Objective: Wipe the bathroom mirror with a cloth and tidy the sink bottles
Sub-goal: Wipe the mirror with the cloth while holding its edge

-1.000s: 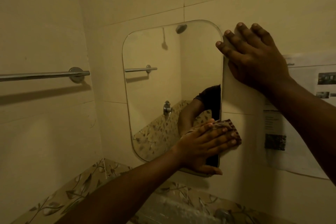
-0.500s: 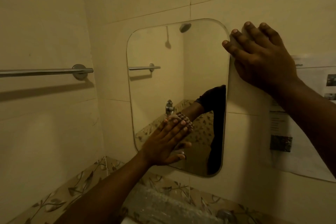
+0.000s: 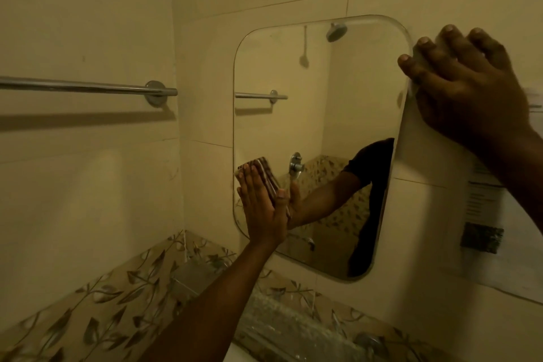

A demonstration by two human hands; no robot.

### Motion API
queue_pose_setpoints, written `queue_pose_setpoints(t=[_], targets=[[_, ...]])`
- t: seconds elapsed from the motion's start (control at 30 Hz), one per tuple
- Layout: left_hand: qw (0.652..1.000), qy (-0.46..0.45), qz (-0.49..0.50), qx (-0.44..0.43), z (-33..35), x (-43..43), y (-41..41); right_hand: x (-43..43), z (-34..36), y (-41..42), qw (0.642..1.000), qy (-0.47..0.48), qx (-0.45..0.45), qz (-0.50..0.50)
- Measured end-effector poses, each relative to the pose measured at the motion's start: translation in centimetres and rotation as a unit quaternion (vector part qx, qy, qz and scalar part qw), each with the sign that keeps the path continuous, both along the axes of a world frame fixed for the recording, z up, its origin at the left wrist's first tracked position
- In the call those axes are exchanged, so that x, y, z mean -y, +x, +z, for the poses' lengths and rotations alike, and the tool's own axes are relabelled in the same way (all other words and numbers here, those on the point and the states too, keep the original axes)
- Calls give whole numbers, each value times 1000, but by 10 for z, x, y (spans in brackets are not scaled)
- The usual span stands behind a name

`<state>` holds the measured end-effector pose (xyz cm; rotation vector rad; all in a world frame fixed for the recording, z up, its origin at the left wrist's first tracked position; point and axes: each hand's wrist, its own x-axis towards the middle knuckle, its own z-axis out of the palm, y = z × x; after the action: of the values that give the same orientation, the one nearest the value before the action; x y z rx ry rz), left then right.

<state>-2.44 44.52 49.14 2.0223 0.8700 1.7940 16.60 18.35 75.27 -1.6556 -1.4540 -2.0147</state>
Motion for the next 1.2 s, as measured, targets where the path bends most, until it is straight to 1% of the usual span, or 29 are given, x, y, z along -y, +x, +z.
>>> queue_pose_setpoints(t=[0.1,0.27,0.47,0.67,0.73,0.8,1.1,1.2], targets=[[995,-89,11,52,8,-1,2,0,-2,-1,1000,-4,-5,-5],[968,-221,14,120,22,-1,4,-1,-1,0,1000,-9,-8,-15],[912,-360,8,195,41,3,8,0,0,-1,1000,-15,-7,-21],[867,-449,-29,213,50,21,12,1,0,0,1000,-11,-5,-15],[864,-456,-46,208,51,35,19,1,1,0,1000,-10,-4,-18],[870,-447,-51,200,51,51,27,1,1,0,1000,-7,-6,-23],[928,-347,-62,122,33,112,53,1,3,-3,1000,-2,-6,-28],[942,-314,-73,99,26,135,61,1,3,-1,1000,-1,-8,-30]])
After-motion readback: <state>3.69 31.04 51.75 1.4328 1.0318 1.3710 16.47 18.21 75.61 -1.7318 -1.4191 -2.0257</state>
